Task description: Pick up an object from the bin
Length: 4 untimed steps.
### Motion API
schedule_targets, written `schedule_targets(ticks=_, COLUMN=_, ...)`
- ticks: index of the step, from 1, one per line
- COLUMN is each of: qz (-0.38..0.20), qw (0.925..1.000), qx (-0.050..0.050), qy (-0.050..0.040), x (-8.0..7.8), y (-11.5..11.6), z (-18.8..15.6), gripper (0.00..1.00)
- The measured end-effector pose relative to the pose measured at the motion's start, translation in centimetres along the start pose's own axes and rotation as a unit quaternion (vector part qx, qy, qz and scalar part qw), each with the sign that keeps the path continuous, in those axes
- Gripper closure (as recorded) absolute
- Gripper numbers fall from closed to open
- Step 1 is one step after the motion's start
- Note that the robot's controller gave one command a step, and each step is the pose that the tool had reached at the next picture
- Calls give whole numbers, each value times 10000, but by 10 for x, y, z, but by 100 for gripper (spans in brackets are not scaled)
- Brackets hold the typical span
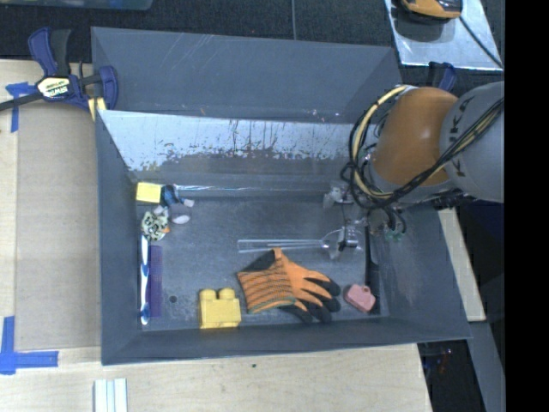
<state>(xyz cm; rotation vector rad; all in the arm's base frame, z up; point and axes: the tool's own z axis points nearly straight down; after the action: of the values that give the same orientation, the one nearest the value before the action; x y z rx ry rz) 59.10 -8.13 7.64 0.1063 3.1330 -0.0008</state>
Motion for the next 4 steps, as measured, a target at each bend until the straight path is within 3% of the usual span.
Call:
schedule_targets(ticks=1, qz=-107, qw=9999, qx=18, qy=-26, x=2, y=19, z=-44, gripper=0)
schedule_targets(ticks=2, qz=578, qw=9983, qx=1, qy=-5, x=30, y=78, z=-25, gripper=0)
schedule_targets(ticks=3, qz=-662, qw=9978, qx=25, qy=-67, x=49, y=77, z=2, gripper=0)
schedule_targets(ticks=4, qz=-70, qw=10000, qx=-9, qy=-16, x=86, y=88, z=4, gripper=100)
